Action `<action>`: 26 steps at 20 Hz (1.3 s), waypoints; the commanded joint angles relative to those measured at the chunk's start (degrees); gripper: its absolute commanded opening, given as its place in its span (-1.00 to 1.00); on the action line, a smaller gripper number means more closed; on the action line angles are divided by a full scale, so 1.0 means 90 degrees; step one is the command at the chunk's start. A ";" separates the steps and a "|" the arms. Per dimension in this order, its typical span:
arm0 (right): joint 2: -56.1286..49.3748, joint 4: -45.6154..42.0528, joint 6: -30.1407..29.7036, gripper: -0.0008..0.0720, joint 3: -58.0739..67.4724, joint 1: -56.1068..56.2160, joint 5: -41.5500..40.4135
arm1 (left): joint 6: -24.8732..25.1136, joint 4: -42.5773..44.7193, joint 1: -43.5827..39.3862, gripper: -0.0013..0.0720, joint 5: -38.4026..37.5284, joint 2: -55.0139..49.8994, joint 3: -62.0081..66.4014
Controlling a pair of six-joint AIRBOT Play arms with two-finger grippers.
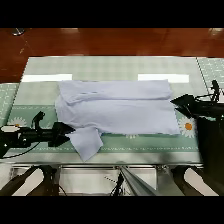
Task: Fold the shirts.
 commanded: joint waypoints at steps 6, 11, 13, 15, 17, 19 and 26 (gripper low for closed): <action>0.0092 -0.3150 0.1285 0.72 0.0420 -0.1841 0.1583 | 0.0495 -0.0845 -0.1243 -0.91 0.1345 0.0036 -0.0282; 0.0044 -0.3072 0.1591 0.72 -0.0823 -0.1326 0.1326 | 0.0515 -0.0848 -0.1248 -0.91 0.1299 0.0039 -0.0236; -0.0189 -0.2907 0.1535 0.72 -0.0821 -0.1001 0.1224 | 0.0512 -0.0848 -0.1248 -0.91 0.1299 0.0039 -0.0236; -0.0427 -0.2555 0.1384 0.72 -0.0818 -0.0772 0.0879 | 0.0512 -0.0848 -0.1248 -0.91 0.1297 0.0039 -0.0236; -0.0619 -0.2314 0.1258 0.72 -0.0743 -0.0503 0.0554 | 0.0512 -0.0845 -0.1248 -0.91 0.1297 0.0036 -0.0238; -0.0867 -0.2195 0.1260 0.72 -0.0549 -0.0236 0.0355 | 0.0508 -0.0848 -0.1248 -0.91 0.1299 0.0036 -0.0238; -0.1336 -0.1984 0.0670 -0.93 0.0206 0.0364 0.0857 | 0.0515 -0.0833 -0.1107 -0.91 0.0959 0.0039 -0.0063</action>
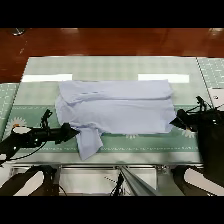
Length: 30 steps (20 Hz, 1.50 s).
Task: Fold the shirts.
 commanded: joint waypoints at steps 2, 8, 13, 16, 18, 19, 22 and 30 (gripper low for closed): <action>-0.0155 -0.0180 -0.0432 -0.93 0.0714 0.0189 0.0748 | 0.0155 -0.0012 0.0532 -0.91 -0.0945 0.0007 0.0583; -0.0427 0.0257 -0.0284 -0.93 0.2154 0.0240 0.0430 | -0.0078 0.0000 0.1241 -0.91 -0.1095 -0.0228 0.2263; -0.1515 0.0784 -0.0250 -0.93 0.3184 0.0716 -0.0272 | -0.0423 -0.0002 0.0240 -0.91 -0.0585 -0.1894 0.4044; -0.2154 0.1003 -0.0092 -0.93 0.3764 0.0843 -0.0578 | -0.0962 0.0192 -0.0141 -0.91 -0.0636 -0.3152 0.5523; -0.2535 0.1073 0.0015 -0.93 0.4126 0.0838 -0.0580 | -0.1518 0.0721 -0.0197 -0.91 -0.0840 -0.3837 0.6492; -0.2701 0.1073 0.0032 -0.93 0.4296 0.0838 -0.0583 | -0.1792 0.1120 -0.0197 -0.91 -0.0976 -0.4126 0.6946; -0.3147 0.1090 0.0129 -0.93 0.4736 0.0840 -0.0578 | -0.2480 0.2038 -0.0160 -0.91 -0.1207 -0.4685 0.7898; -0.3495 0.1280 -0.0029 0.73 0.4957 0.0563 -0.0216 | -0.2339 0.2606 0.0126 0.96 -0.2062 -0.5054 0.8582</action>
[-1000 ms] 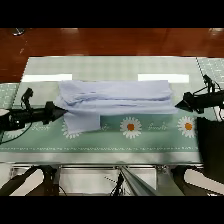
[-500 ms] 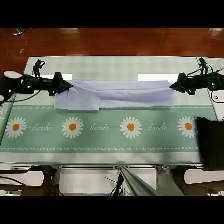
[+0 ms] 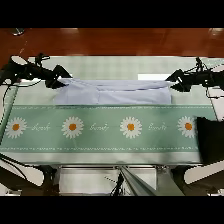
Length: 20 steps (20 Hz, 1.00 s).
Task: Fold the shirts.
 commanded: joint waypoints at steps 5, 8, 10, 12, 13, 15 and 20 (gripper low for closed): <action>0.0085 -0.0736 0.0056 0.73 0.0114 -0.1027 0.1445 | -0.0182 0.2098 0.1224 0.96 -0.1979 0.0549 0.0189; -0.0092 -0.0532 -0.0165 0.73 -0.0095 -0.0882 0.1423 | -0.0206 0.1627 0.1413 0.96 -0.0376 0.1715 -0.1426; -0.0267 -0.0240 -0.0362 0.72 -0.0095 -0.0585 0.1338 | 0.0777 0.0406 0.1076 0.96 0.0874 0.2914 -0.2907; -0.0420 -0.0049 -0.0367 0.72 -0.0092 -0.0240 0.1086 | 0.0991 -0.0238 0.0614 0.96 0.1659 0.3847 -0.3980; -0.0498 0.0000 -0.0352 0.72 -0.0092 -0.0063 0.0993 | 0.0984 -0.0255 0.0384 0.96 0.1770 0.4133 -0.4260; -0.0600 0.0007 -0.0311 0.69 -0.0092 0.0209 0.0937 | 0.1056 -0.0253 -0.0039 0.95 0.1596 0.4335 -0.4432; 0.0005 -0.0124 -0.0510 -0.93 -0.0087 0.0274 0.1620 | 0.1372 -0.0257 -0.0872 -0.91 0.1525 0.4269 -0.4415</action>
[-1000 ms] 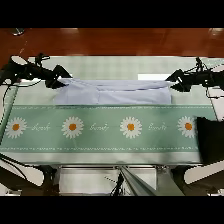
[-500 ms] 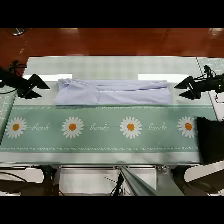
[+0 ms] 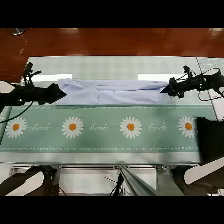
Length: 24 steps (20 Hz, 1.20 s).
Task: Fold the shirts.
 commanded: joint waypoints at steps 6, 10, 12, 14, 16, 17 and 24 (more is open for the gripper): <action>0.3844 -0.1348 -0.0211 -0.93 -0.1792 0.0141 0.0316 | 0.0114 -0.0100 -0.2667 -0.91 0.1280 -0.0119 0.0010; 0.6472 -0.1338 0.0435 -0.93 -0.3249 0.0155 0.0335 | 0.0002 -0.0100 -0.3927 -0.91 0.1226 -0.1525 0.1343; 0.7473 -0.1336 0.0945 -0.93 -0.3614 0.0155 0.0583 | -0.0192 -0.0100 -0.4410 -0.91 0.1122 -0.2382 0.2263; 0.8102 -0.1336 0.1268 -0.93 -0.3730 0.0155 0.0782 | -0.0699 -0.0100 -0.4833 -0.91 0.0845 -0.3230 0.3145; 0.8483 -0.1287 0.1426 -0.93 -0.3730 0.0155 0.0857 | -0.1015 -0.0102 -0.5285 -0.91 0.0304 -0.3968 0.3934; 0.8585 -0.1231 0.1452 -0.93 -0.3730 0.0155 0.0865 | -0.1052 -0.0102 -0.5549 -0.91 0.0036 -0.4277 0.4252; 0.8590 -0.0959 0.1435 -0.93 -0.3730 0.0155 0.0770 | -0.0940 -0.0860 -0.6686 -0.91 -0.0291 -0.4959 0.4741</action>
